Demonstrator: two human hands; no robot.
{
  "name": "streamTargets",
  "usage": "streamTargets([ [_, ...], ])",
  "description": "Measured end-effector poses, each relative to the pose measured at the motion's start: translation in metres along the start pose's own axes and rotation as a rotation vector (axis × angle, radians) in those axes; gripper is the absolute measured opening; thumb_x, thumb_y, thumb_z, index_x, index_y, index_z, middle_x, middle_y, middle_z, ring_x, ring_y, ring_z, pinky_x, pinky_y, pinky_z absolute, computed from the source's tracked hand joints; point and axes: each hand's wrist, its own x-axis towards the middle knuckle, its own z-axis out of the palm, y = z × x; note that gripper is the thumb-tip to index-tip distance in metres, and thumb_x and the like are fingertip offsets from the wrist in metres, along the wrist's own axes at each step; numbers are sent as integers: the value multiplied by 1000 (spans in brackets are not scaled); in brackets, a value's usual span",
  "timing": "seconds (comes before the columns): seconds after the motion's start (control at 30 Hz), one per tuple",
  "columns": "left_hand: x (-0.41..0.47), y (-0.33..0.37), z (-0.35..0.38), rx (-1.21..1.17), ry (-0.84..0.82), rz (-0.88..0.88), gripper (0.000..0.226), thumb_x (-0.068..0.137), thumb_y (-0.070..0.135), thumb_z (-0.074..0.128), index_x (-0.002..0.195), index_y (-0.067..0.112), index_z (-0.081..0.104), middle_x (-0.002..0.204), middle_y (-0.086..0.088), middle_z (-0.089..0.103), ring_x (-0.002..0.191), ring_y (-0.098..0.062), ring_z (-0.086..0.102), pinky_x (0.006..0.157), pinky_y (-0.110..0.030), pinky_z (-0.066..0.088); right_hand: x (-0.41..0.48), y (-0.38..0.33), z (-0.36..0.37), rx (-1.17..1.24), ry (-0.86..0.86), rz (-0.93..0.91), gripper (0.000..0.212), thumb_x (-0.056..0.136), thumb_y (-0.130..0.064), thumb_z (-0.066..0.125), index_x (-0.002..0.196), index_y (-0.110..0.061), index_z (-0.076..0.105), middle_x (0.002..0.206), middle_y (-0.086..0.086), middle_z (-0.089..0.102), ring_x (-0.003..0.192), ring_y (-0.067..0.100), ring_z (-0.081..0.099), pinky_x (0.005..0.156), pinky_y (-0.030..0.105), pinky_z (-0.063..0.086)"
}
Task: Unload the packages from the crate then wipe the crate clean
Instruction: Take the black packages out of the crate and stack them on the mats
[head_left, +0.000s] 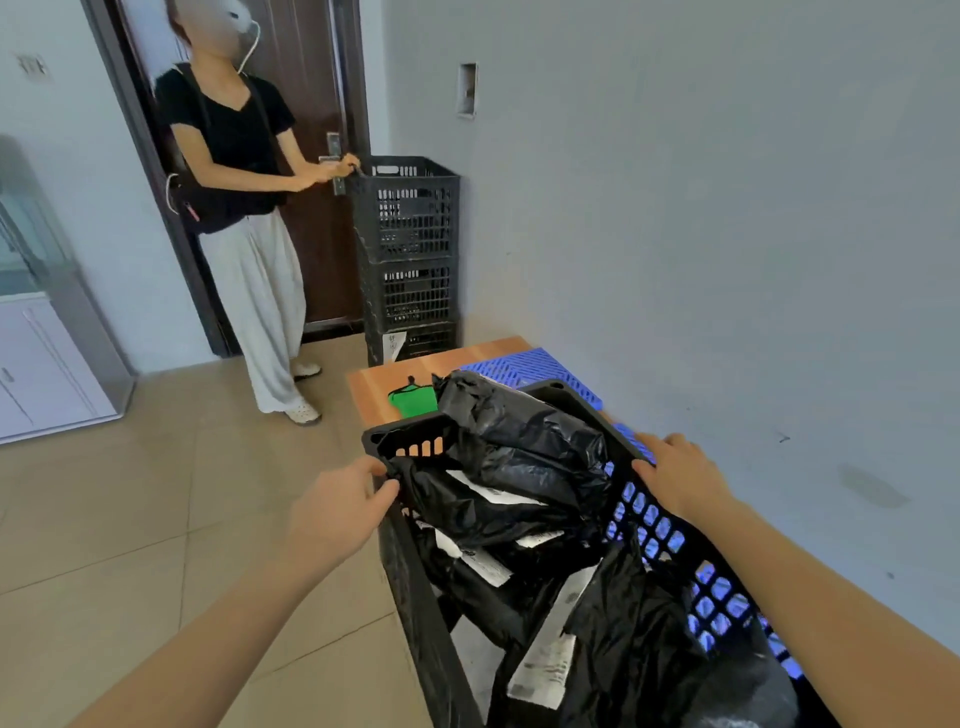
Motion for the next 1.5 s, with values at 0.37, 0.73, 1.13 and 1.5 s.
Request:
streamTargets([
  [0.37,73,-29,-33,-123,-28,287,30,94,45,53,121,32,60,76,16,62,84,-12,62,76,-31,52,-21,-85,-20,191,57,179,43,99,-40,39,138,-23,46,122,11,52,112,32,53,97,45,44],
  [0.73,166,19,-15,-163,-86,495,31,94,48,53,118,31,60,99,12,60,88,-11,58,73,-31,47,9,-113,-10,388,144,277,42,100,-41,41,137,-22,47,121,5,60,104,24,58,90,38,49],
  [1.13,243,41,16,-425,-835,554,84,65,85,56,137,44,40,125,12,54,119,-8,51,98,-28,42,13,-145,-3,571,214,519,39,99,-34,47,134,-18,51,110,1,65,99,16,59,86,25,43],
  [1.5,266,36,35,-374,-1043,840,95,58,84,65,139,46,34,145,11,43,132,-13,44,106,-37,43,16,-239,-2,704,400,862,39,103,-32,37,138,-20,47,132,3,57,120,21,53,87,26,38],
])
